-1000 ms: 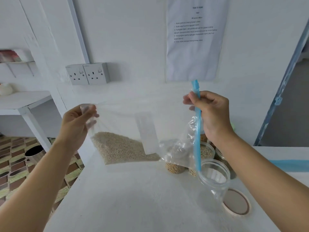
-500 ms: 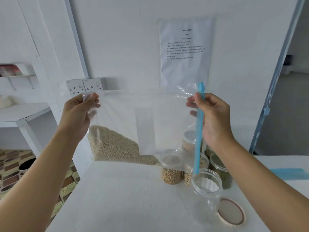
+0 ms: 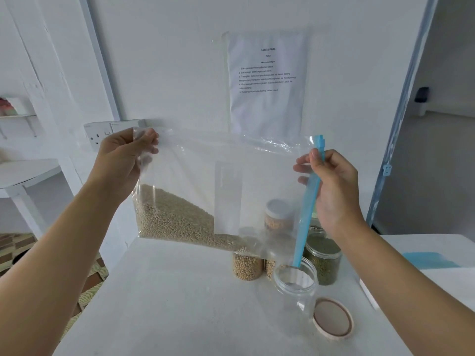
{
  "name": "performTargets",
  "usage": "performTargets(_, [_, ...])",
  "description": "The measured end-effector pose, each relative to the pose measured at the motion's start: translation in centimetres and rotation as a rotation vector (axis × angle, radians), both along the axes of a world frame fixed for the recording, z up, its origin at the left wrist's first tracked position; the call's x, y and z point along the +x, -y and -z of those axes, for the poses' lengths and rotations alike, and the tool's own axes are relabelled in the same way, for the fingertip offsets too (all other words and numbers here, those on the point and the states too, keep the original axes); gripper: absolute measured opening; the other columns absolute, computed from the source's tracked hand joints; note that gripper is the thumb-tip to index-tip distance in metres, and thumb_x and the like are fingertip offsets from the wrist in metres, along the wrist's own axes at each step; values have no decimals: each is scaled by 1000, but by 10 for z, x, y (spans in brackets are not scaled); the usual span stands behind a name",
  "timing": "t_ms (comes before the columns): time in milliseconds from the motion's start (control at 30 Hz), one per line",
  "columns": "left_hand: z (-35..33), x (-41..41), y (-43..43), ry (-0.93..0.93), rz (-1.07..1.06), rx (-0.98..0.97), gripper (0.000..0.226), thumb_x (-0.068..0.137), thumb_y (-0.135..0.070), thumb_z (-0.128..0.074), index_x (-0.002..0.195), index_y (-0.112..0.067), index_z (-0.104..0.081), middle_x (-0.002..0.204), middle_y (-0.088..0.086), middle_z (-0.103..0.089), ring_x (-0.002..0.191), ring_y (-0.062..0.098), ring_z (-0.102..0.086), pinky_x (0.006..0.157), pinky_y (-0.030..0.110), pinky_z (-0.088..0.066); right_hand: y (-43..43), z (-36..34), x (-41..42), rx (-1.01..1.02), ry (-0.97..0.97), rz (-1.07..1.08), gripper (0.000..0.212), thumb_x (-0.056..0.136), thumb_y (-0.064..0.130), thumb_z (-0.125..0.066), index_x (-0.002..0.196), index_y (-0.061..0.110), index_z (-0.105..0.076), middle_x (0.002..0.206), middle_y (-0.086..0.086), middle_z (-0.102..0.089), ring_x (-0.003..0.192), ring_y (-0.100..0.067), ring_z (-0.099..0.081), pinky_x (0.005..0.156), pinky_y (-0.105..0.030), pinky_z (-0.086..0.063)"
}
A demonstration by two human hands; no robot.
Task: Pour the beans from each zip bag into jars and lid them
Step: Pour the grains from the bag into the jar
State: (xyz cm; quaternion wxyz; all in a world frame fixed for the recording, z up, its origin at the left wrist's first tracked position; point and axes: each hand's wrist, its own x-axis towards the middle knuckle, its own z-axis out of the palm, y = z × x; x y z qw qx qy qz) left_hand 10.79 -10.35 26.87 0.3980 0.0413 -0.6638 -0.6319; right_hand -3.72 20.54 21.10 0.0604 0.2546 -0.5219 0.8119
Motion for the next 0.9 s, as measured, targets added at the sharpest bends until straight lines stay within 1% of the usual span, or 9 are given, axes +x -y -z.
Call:
performTargets(133, [4,0,-9,29,0,-3,20,98,-14,-64,80,-18,-71,81,-5,-67,72,6,-60,68,19,-44,-6,6,-1,3,28,-10,21,103,22,-59,84,13,-62,86,-1,-71,86,-19,-71,76,-35,-53])
performTargets(267, [5,1,-16,45,2,5,32,99,-13,-63,70,-23,-75,82,-5,-67,72,6,-59,68,19,-44,-10,12,0,4,35,-18,21,103,21,-58,84,12,-62,85,0,-71,86,-20,-71,76,-35,-52])
performTargets(333, [5,2,-19,34,4,1,29,99,-12,-63,74,-21,-72,82,-4,-67,71,7,-59,70,19,-44,-12,14,0,-6,43,-19,21,103,21,-58,85,11,-62,84,0,-70,85,-18,-71,76,-35,-52])
performTargets(400, [2,2,-23,31,-3,-20,20,99,-11,-62,80,-15,-67,83,-3,-66,71,7,-58,71,19,-44,-14,17,0,-12,52,-12,21,103,22,-58,85,11,-61,84,1,-70,84,-17,-70,76,-34,-52])
performTargets(467, [-1,1,-26,31,-4,-44,18,99,-10,-62,82,-13,-66,82,-3,-66,70,7,-57,71,19,-43,-14,19,1,-17,60,-2,21,103,23,-57,85,12,-61,84,2,-70,83,-16,-70,76,-34,-52])
performTargets(500, [-3,1,-27,27,1,-47,20,99,-10,-62,80,-14,-68,82,-3,-66,70,8,-58,71,18,-44,-14,20,1,-20,64,1,21,103,23,-57,85,12,-61,83,2,-70,83,-16,-70,76,-33,-52])
performTargets(567, [-7,1,-29,20,10,-58,32,99,-9,-62,72,-20,-74,81,-3,-67,72,8,-58,71,18,-46,-15,19,1,-29,71,-3,21,104,22,-57,85,12,-61,83,2,-70,83,-16,-70,75,-32,-51])
performTargets(667, [-11,1,-29,21,10,-92,41,100,-9,-62,63,-23,-76,79,-6,-68,76,9,-58,73,18,-46,-16,20,1,-31,70,-9,22,104,23,-57,85,11,-60,82,2,-69,83,-17,-70,73,-31,-51])
performTargets(900, [-14,4,-33,12,22,-137,35,99,-5,-61,70,-19,-74,79,-2,-66,73,9,-57,73,18,-47,-19,28,7,-45,122,-18,23,103,24,-58,82,15,-63,83,1,-70,84,-16,-70,76,-34,-51])
